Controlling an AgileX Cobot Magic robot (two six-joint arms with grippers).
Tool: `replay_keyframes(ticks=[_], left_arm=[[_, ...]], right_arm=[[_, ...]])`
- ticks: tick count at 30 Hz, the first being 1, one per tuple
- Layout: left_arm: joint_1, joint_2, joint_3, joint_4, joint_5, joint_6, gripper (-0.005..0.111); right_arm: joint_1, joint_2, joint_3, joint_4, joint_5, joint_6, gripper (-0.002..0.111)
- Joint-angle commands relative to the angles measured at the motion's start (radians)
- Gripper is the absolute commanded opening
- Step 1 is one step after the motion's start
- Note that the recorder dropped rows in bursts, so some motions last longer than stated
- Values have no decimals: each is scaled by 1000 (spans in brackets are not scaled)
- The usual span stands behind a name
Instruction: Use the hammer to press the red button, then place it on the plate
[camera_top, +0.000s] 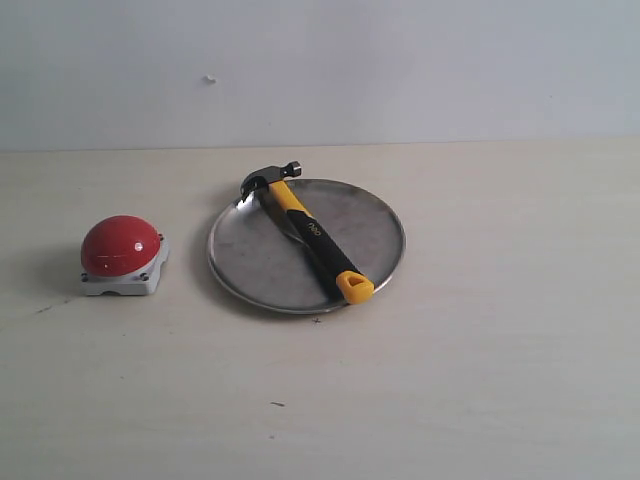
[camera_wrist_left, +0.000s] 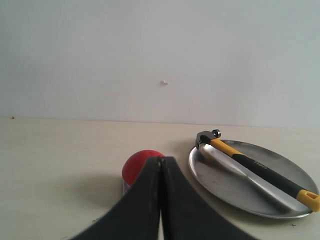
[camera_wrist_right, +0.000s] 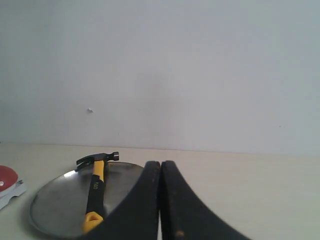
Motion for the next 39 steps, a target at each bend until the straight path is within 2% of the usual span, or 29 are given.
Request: replay_keyframes(ticks=[1, 2, 3, 5, 7, 10, 12, 20, 22, 25, 27, 39], left_arm=[[3, -7, -1, 6, -1, 6, 0], [3, -7, -1, 6, -1, 6, 0], [3, -7, -1, 6, -1, 6, 0], [3, -7, -1, 6, -1, 6, 0], [3, -7, -1, 6, -1, 6, 0], [3, -7, -1, 6, -1, 6, 0], [3, -7, -1, 6, -1, 6, 0], [3, -7, -1, 6, -1, 6, 0], [3, -7, -1, 6, -1, 6, 0], [3, -7, -1, 6, -1, 6, 0], [3, -7, -1, 6, -1, 6, 0], [3, -7, -1, 6, -1, 6, 0]], right_arm=[[-4, -7, 5, -3, 48, -8, 0], [-4, -7, 5, 25, 63, -37, 0], [-4, -7, 5, 139, 99, -121, 0], [-4, -7, 5, 530, 186, -376, 0], [-4, -7, 5, 897, 280, -712, 0], [-4, -7, 5, 1158, 299, -1081, 0], [-4, -7, 5, 1208, 295, -1168, 0], [-4, -7, 5, 1235, 301, -1205, 0], [-4, -7, 5, 1304, 301, -1258, 0], [-4, -7, 5, 1547, 288, -1477, 0], [-4, -7, 5, 1617, 280, -1539, 0], [-4, -7, 5, 1625, 285, -1525, 0]])
